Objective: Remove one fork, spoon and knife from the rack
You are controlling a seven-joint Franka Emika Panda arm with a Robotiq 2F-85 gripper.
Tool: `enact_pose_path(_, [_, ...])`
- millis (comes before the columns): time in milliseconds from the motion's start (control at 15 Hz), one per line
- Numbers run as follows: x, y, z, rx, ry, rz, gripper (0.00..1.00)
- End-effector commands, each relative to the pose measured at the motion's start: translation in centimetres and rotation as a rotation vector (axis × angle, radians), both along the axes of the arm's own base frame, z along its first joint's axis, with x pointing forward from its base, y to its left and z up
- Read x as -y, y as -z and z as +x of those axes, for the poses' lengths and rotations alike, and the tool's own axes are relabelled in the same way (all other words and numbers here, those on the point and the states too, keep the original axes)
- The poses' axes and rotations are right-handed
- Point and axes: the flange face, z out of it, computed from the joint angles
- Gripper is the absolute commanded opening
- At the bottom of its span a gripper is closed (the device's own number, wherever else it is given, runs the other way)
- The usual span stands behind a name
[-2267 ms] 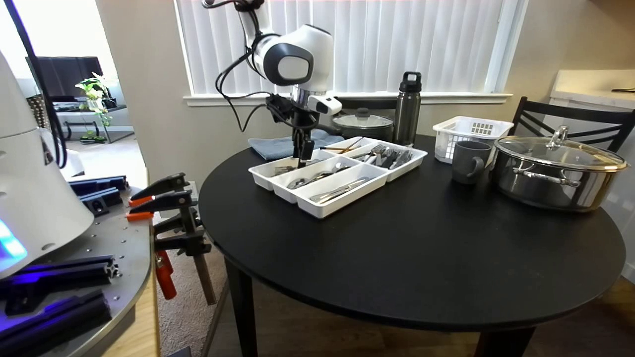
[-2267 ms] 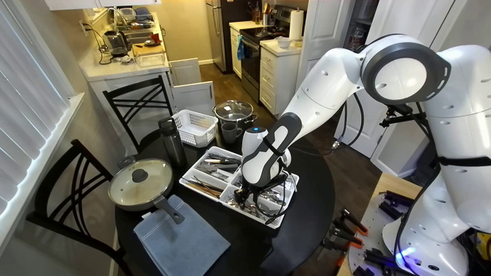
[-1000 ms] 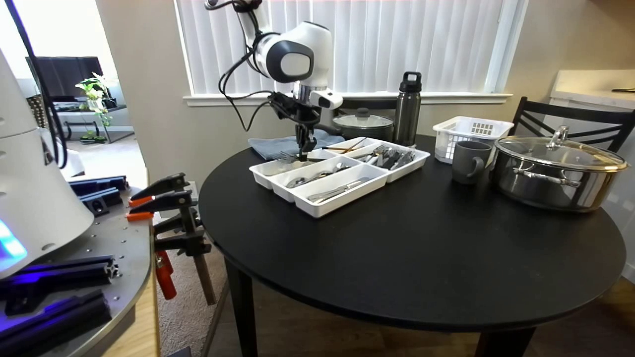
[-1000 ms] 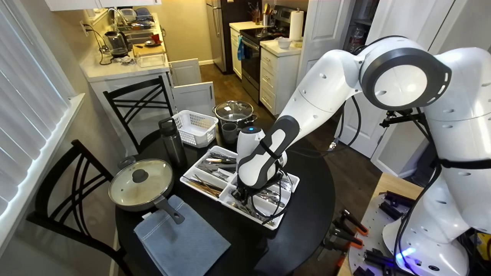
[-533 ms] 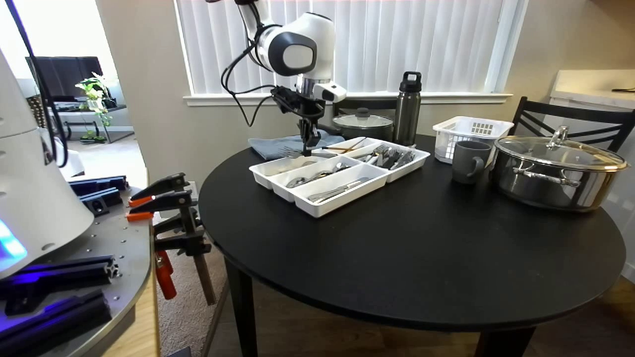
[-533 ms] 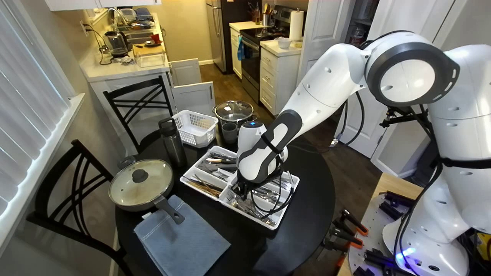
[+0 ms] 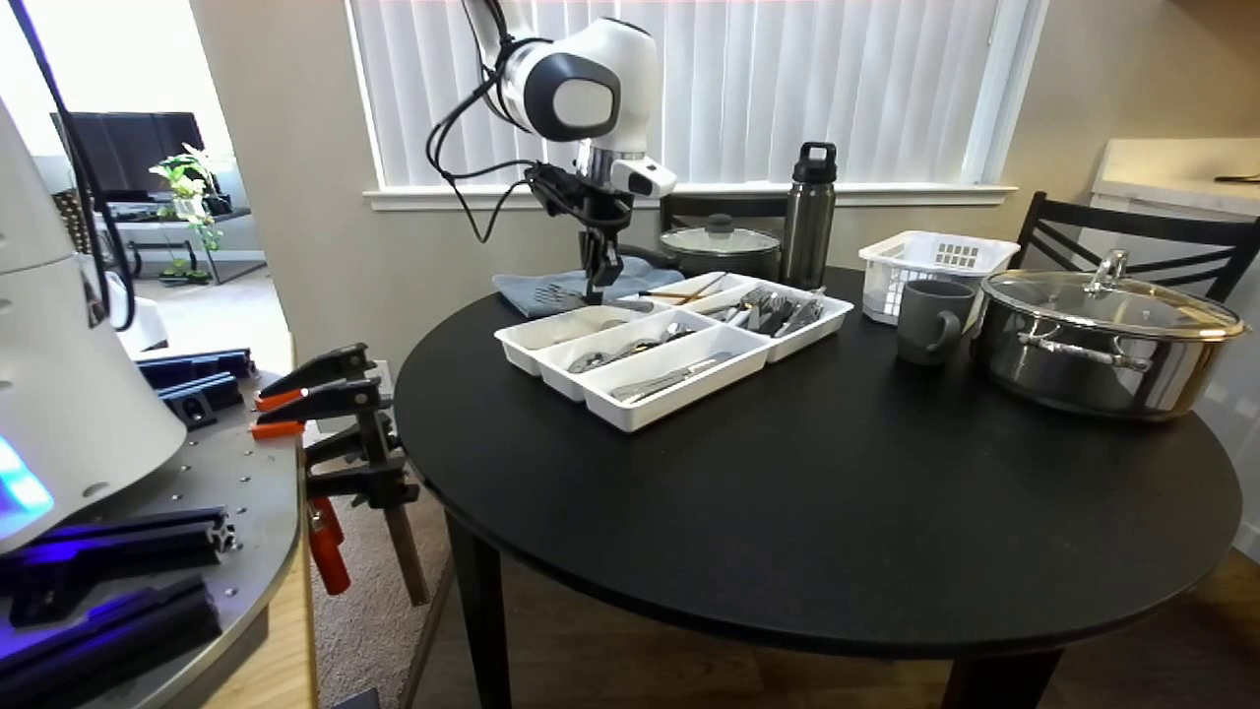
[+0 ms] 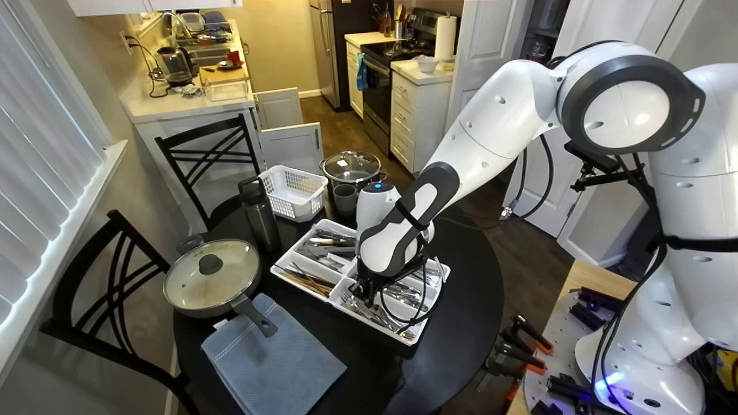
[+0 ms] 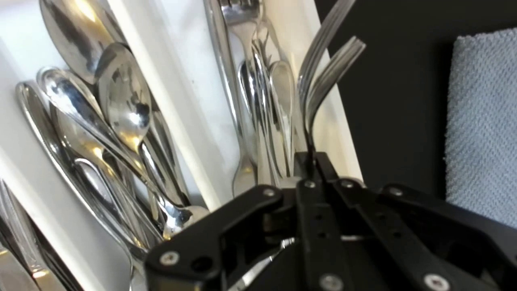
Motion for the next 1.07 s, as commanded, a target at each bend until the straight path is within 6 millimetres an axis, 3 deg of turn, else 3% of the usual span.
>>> enact_pose_path(0, [-0.4, 0.5, -2.1, -0.061, -0.079, -0.010, 0.01])
enact_pose_path(267, [-0.7, 2.3, -3.4, -0.094, -0.137, -0.059, 0.01])
enact_pose_path(733, [-1.2, 2.1, -3.3, -0.052, -0.223, -0.129, 0.01])
enact_pose_path(800, [-1.2, 2.2, -3.3, -0.054, -0.232, -0.135, 0.29])
enact_pose_path(867, [-1.3, 2.3, -3.4, -0.055, -0.240, -0.143, 0.29])
enact_pose_path(933, [-1.3, 2.5, -3.4, -0.057, -0.247, -0.145, 0.06])
enact_pose_path(1000, [-1.2, 2.6, -3.4, -0.056, -0.251, -0.147, 0.06])
